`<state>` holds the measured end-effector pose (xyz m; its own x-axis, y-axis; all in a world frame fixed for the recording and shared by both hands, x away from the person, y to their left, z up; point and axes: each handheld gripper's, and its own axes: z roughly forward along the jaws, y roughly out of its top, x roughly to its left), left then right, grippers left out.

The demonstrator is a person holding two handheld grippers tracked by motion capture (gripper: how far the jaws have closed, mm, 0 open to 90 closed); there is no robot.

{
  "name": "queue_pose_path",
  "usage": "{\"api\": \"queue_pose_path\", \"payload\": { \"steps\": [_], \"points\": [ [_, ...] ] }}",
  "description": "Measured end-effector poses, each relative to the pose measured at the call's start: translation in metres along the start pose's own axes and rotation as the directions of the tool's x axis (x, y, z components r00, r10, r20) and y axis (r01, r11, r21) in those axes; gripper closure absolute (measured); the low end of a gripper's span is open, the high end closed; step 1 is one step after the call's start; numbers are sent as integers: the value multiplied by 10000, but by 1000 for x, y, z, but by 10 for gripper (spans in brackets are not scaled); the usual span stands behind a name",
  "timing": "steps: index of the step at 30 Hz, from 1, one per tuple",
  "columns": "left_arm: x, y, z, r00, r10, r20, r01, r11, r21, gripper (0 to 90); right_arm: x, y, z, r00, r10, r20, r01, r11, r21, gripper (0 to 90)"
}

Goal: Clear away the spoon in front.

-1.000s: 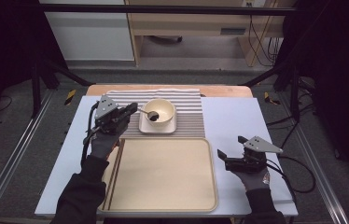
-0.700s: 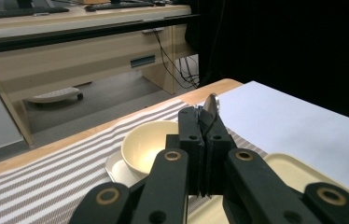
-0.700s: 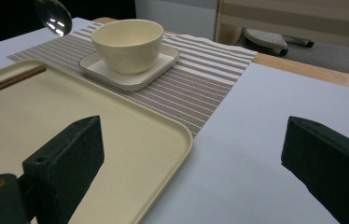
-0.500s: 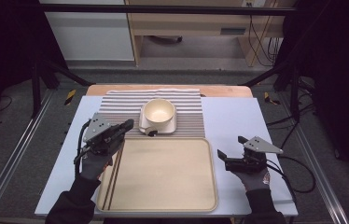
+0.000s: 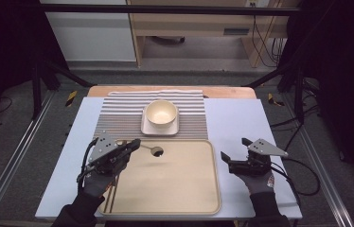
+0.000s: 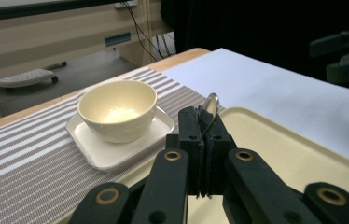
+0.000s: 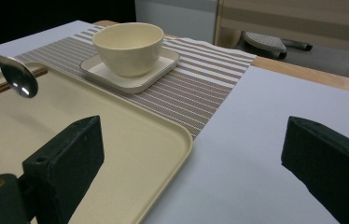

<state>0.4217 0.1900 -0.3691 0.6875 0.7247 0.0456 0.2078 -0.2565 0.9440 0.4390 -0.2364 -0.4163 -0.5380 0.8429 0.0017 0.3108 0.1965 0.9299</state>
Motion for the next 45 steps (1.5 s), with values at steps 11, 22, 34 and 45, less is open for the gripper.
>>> {"api": "queue_pose_path", "payload": {
  "steps": [11, 22, 34, 45],
  "points": [
    [-26, -12, -6, 9981, -32, 623, 12, 9995, 329, 882, 1, 0, 0, 10000, -13, -9, 13, 10000, -25, 62],
    [-46, -23, -5, 9933, -37, 1157, -40, 9978, 667, 882, 2, -1, 0, 10000, 6, -10, -6, 10000, 13, 62],
    [-52, -28, 3, 9884, -76, 1514, -66, 9956, 931, 880, 2, -2, 1, 10000, -30, -9, 30, 10000, 69, 62],
    [-41, -36, 8, 9940, -275, 1055, 187, 9963, 834, 838, 3, -2, 3, 10000, -59, -31, 59, 9999, 106, 62]
  ]
}}
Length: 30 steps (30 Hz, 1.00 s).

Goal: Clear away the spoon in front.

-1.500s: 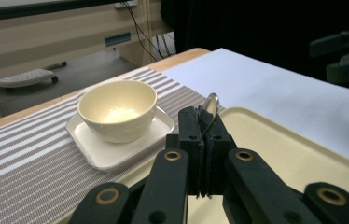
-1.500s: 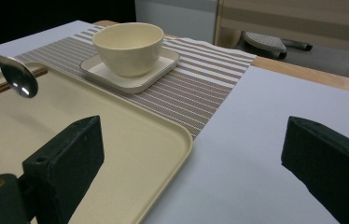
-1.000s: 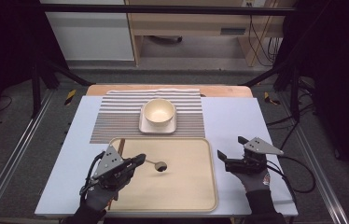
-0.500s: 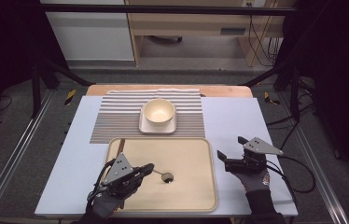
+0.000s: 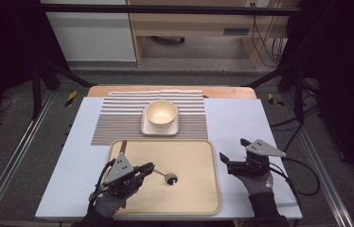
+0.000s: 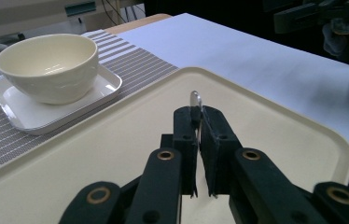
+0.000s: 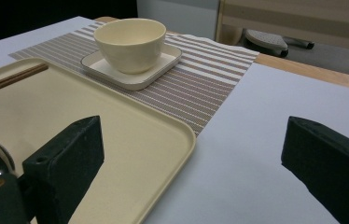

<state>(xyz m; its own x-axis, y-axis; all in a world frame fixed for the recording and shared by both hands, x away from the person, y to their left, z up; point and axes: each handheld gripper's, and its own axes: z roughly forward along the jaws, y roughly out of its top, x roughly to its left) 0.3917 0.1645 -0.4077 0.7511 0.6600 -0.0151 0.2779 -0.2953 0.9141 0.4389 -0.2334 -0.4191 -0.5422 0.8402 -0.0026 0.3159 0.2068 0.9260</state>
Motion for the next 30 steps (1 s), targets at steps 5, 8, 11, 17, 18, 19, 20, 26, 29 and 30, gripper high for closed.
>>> {"api": "queue_pose_path", "payload": {
  "steps": [5, 8, 11, 17, 18, 19, 20, 26, 29, 30],
  "points": [
    [4, -4, 2, 9995, -71, -324, 68, 9999, -84, 814, 1, 0, 0, 10000, 66, -18, -66, 10000, 25, 62],
    [6, -6, 3, 9985, -42, -549, 35, 9999, -124, 795, 0, 0, 1, 10000, 16, -2, -16, 10000, 46, 62],
    [8, -8, 4, 9979, -52, -650, 44, 9999, -119, 780, 1, 0, 1, 10000, 7, -12, -7, 10000, 33, 62],
    [15, -12, 6, 9968, -200, -768, 196, 9998, -54, 756, 1, 0, 1, 10000, -1, -23, 1, 10000, 40, 62],
    [16, -13, 6, 9966, -209, -801, 207, 9998, -34, 752, 1, 0, 1, 10000, 15, -17, -15, 10000, 48, 62],
    [17, -14, 7, 9962, -224, -837, 225, 9997, 11, 745, 1, 0, 1, 10000, 14, -20, -13, 10000, 52, 62],
    [18, -15, 7, 9959, -260, -864, 264, 9996, 34, 741, 1, -1, 1, 10000, 10, -21, -10, 10000, 56, 62],
    [24, -19, 11, 9940, -404, -1019, 428, 9989, 210, 703, 1, -1, 2, 10000, -26, -40, 27, 10000, 77, 62],
    [27, -21, 13, 9924, -472, -1139, 518, 9980, 376, 675, 1, -1, 2, 10000, 1, -45, -1, 10000, 77, 62],
    [28, -22, 14, 9922, -506, -1138, 555, 9977, 396, 671, 1, -1, 2, 10000, -2, -45, 3, 10000, 79, 62]
  ]
}}
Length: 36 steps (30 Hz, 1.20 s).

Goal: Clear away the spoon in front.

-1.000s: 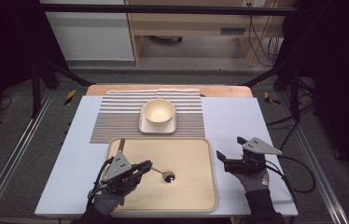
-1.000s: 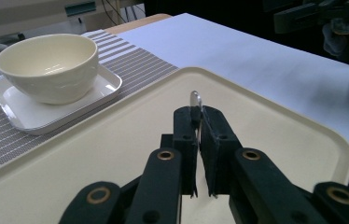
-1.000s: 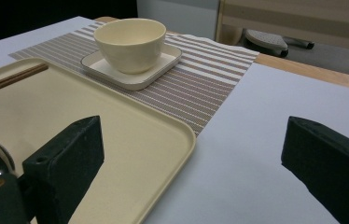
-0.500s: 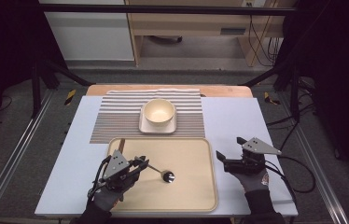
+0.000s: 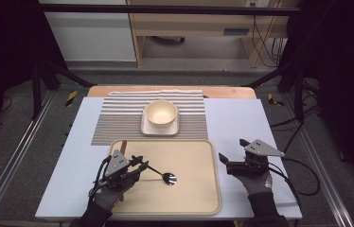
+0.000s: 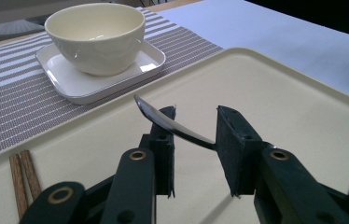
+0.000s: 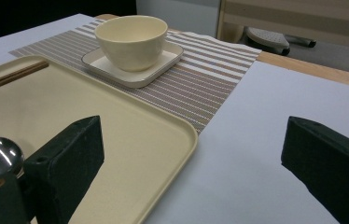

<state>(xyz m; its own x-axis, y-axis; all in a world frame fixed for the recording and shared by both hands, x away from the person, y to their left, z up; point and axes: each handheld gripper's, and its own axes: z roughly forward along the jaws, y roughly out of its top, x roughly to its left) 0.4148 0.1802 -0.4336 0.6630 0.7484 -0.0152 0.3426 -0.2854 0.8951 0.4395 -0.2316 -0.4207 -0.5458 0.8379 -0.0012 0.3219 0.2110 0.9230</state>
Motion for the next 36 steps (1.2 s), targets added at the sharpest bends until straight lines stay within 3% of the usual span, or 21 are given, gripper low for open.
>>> {"api": "queue_pose_path", "payload": {
  "steps": [11, 21, 25, 29, 33, 36],
  "points": [
    [8, -7, 11, 9996, -246, -167, 252, 9988, 419, 606, 1, 0, 0, 10000, 34, -10, -34, 10000, 13, 63],
    [8, -15, 26, 9993, -174, -335, 221, 9893, 1442, 619, 1, 0, 0, 10000, 18, -2, -18, 10000, 13, 62],
    [8, -15, 26, 9985, -271, -476, 344, 9865, 1602, 669, 0, 0, 0, 10000, 20, 5, -20, 10000, 9, 63],
    [7, -13, 24, 9987, -384, -329, 430, 9877, 1500, 746, 0, 0, 0, 10000, -1, 9, 1, 10000, -14, 63],
    [-4, -7, 26, 9998, -174, -103, 187, 9897, 1420, 820, 0, 0, 0, 10000, 23, 8, -23, 10000, 6, 63],
    [-12, -4, 32, 9999, 87, 66, -97, 9869, 1608, 872, 0, 0, 1, 10000, -12, 8, 12, 10000, 18, 62]
  ]
}}
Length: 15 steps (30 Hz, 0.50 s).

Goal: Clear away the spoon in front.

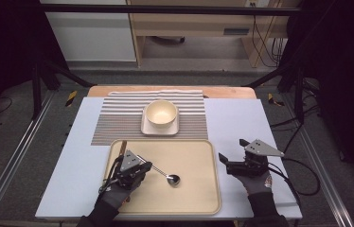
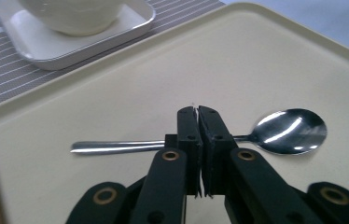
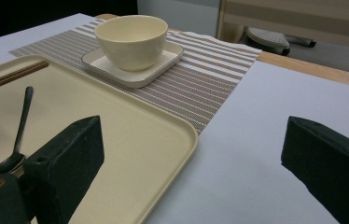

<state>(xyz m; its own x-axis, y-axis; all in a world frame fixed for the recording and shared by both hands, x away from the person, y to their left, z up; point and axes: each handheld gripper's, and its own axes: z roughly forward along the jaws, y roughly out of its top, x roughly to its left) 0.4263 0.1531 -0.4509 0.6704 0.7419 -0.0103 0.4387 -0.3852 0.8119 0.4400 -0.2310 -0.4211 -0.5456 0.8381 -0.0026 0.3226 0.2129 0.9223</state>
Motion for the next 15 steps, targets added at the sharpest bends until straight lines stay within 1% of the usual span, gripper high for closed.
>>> {"api": "queue_pose_path", "payload": {
  "steps": [3, 7, 10, 15],
  "points": [
    [-10, 4, 10, 9998, 180, 79, -181, 9997, 154, 893, 0, 0, 0, 10000, 17, -16, -17, 10000, -10, 62],
    [-21, 8, 25, 9980, 639, 12, -639, 9960, 619, 893, 0, 0, 0, 10000, 7, -35, -7, 10000, -28, 63],
    [-24, 8, 35, 9979, 644, 41, -645, 9940, 885, 893, 1, 0, 0, 10000, 73, -27, -73, 10000, -34, 63],
    [-28, 8, 46, 9971, 748, 157, -762, 9901, 1175, 893, 0, 0, 0, 10000, 48, -9, -48, 10000, -15, 63]
  ]
}}
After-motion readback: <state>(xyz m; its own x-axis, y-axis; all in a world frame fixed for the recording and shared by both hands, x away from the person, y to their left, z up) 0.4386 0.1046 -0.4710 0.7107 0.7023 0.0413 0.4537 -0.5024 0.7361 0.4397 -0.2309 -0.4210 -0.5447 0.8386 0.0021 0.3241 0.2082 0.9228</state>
